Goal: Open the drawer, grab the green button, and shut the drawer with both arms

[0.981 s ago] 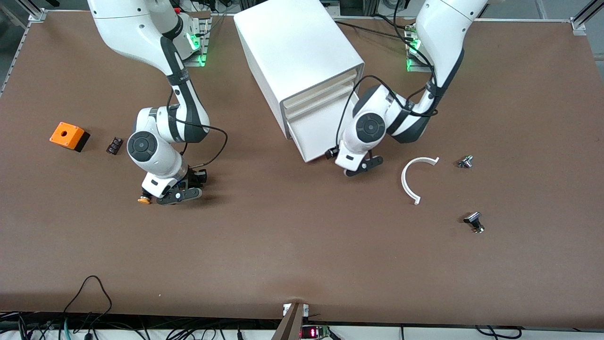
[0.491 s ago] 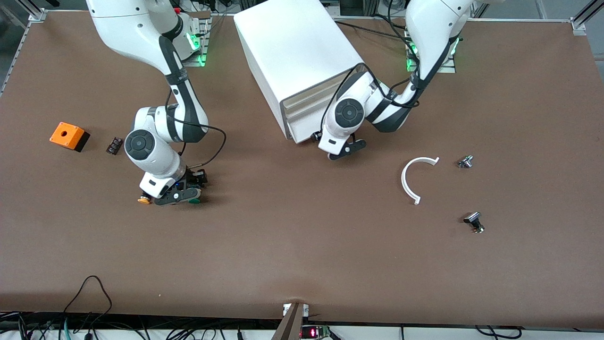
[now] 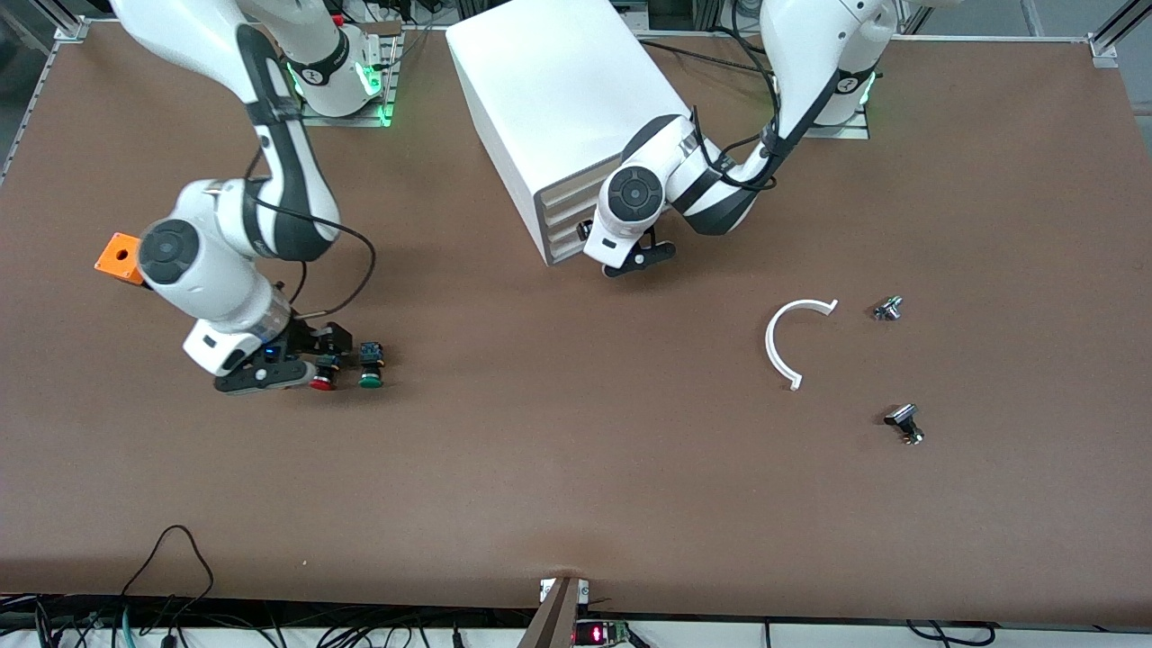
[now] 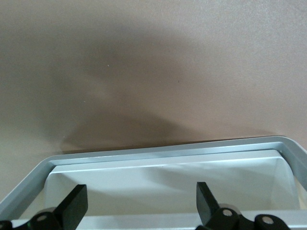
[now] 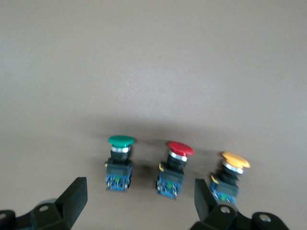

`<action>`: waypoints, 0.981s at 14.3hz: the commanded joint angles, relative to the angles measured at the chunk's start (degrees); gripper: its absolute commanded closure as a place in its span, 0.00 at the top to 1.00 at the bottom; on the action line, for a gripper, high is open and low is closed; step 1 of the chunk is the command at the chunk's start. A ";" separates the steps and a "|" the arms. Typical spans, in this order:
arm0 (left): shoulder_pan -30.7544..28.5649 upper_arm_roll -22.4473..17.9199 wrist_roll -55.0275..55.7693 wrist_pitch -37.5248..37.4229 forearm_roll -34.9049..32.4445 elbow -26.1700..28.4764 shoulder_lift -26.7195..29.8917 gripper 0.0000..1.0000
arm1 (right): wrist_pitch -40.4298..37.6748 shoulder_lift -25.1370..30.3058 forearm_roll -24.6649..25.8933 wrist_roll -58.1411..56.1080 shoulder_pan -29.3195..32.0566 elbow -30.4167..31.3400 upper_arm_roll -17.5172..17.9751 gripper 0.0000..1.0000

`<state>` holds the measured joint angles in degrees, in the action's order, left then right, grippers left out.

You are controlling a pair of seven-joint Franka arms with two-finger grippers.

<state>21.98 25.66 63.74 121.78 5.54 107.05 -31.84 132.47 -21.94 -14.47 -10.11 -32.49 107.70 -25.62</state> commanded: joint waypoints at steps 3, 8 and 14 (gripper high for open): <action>-0.53 0.79 0.51 -1.45 2.02 0.97 2.04 1.00 | -15.10 6.37 -0.39 -2.19 0.32 -5.04 -2.68 0.99; -5.79 0.62 -0.81 -12.50 1.41 -7.18 3.01 1.00 | -32.23 8.93 4.88 -1.58 0.23 -16.18 -3.82 0.99; -12.29 0.09 -7.63 -22.53 0.96 -16.08 2.92 1.00 | -45.00 9.02 12.18 2.11 0.23 -27.18 -4.17 0.99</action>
<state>11.97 25.62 60.95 102.76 5.98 92.82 -28.83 91.54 -12.23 -3.70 -9.45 -32.37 84.92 -29.74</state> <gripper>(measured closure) 0.000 0.004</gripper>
